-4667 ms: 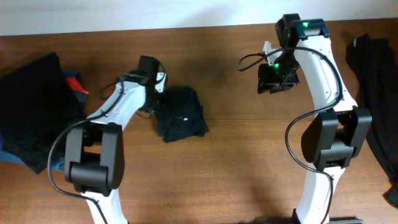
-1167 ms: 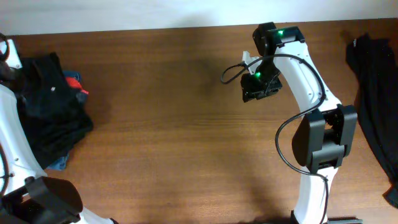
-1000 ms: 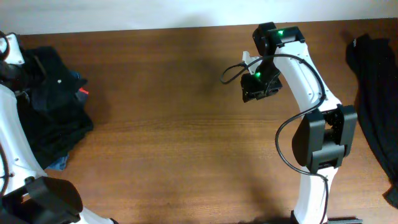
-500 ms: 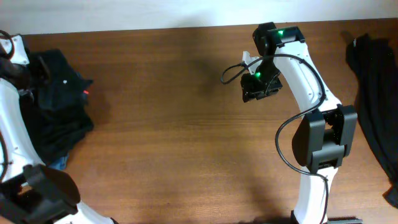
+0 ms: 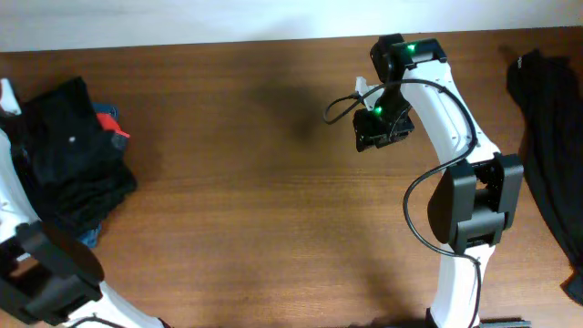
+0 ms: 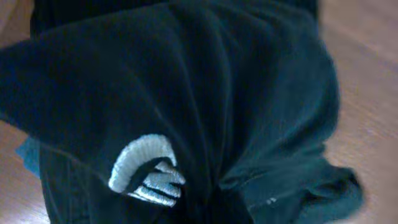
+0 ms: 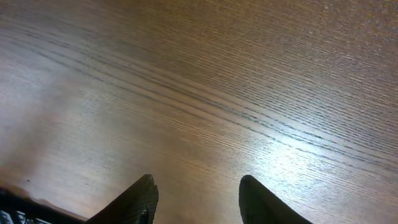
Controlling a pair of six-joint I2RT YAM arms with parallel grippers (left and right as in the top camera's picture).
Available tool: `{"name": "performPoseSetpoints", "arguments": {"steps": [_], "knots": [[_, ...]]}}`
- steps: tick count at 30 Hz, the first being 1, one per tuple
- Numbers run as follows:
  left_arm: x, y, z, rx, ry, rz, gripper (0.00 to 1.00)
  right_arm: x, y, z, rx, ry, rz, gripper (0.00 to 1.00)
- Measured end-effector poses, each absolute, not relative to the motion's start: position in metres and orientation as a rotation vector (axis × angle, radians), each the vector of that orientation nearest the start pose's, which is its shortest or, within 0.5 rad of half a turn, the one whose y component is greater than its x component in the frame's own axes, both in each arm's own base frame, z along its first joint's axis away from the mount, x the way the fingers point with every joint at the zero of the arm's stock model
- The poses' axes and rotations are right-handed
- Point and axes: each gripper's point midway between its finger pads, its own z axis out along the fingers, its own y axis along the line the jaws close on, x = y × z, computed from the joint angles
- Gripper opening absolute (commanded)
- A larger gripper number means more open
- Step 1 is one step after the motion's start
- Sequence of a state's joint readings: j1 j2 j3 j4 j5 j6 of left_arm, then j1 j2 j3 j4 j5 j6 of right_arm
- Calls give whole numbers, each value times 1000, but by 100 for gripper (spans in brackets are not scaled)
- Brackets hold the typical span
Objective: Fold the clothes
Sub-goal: 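Release the shirt onto the pile and hold the left gripper above it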
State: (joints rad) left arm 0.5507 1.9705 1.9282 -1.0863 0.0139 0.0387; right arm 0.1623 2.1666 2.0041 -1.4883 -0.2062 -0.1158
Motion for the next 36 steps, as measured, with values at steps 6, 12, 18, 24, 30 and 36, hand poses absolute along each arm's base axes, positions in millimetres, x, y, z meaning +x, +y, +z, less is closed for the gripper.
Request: {"name": "performPoseSetpoints", "arguments": {"steps": [6, 12, 18, 24, 30, 36], "knots": [[394, 269, 168, -755, 2644, 172, 46, 389, 99, 110, -433, 3180, 329, 48], [372, 299, 168, -843, 2632, 243, 99, 389, 99, 110, -432, 3180, 329, 48], [375, 294, 168, -845, 2605, 104, 70, 389, 99, 110, -433, 3180, 329, 48], [394, 278, 186, -767, 2538, -37, 1, 390, 99, 110, -433, 3178, 329, 48], [407, 281, 229, -679, 2413, 8, 1, 391, 100, 110, -432, 3171, 328, 48], [416, 267, 237, -628, 2385, -82, 1, 391, 100, 110, -433, 3172, 328, 48]]}}
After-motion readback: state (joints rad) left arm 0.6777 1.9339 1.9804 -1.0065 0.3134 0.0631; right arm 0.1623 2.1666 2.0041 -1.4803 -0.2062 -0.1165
